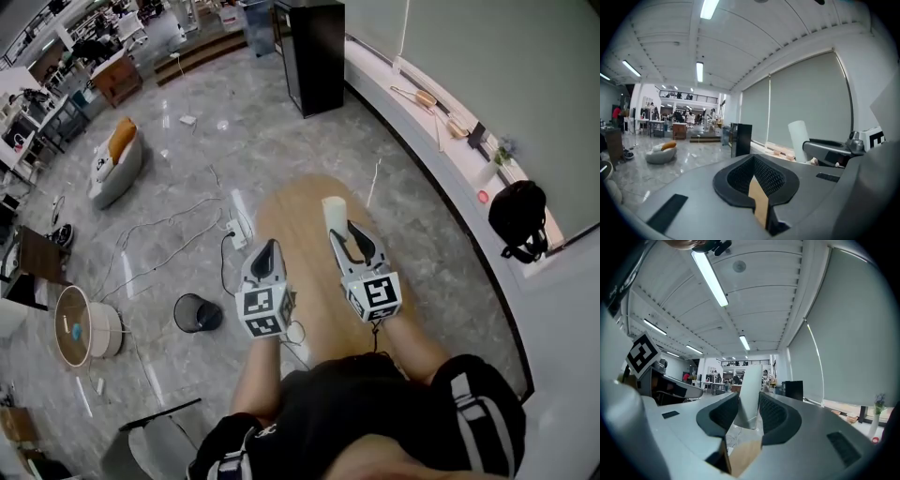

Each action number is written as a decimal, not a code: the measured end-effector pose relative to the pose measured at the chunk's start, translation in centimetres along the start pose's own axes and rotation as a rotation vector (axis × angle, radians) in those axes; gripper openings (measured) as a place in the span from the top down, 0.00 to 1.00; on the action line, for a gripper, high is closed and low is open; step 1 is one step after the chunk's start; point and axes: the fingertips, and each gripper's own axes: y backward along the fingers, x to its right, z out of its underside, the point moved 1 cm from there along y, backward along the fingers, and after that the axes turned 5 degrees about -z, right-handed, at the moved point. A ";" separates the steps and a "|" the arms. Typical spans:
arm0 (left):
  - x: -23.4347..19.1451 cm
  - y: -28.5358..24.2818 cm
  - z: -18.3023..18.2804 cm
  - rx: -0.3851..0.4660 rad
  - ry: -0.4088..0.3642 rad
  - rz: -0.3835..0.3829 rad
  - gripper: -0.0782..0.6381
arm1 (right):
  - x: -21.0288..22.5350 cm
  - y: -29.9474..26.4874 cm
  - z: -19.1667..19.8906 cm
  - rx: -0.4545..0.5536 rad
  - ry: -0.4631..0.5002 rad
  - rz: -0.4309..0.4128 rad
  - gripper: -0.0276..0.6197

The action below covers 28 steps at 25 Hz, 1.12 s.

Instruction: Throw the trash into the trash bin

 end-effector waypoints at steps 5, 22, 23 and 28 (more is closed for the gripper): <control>-0.5 2.3 0.1 0.011 0.034 -0.007 0.87 | -2.3 0.2 -0.5 0.009 0.006 -0.046 0.74; -23.3 19.4 4.0 0.015 0.083 -0.251 0.87 | -30.8 -7.9 -3.0 0.077 0.000 -0.319 0.74; -24.8 20.6 4.2 0.017 0.086 -0.265 0.87 | -32.7 -8.3 -3.2 0.079 0.000 -0.333 0.74; -31.5 25.8 5.1 -0.006 0.117 -0.335 0.87 | -40.6 -10.1 -5.0 0.100 -0.037 -0.394 0.74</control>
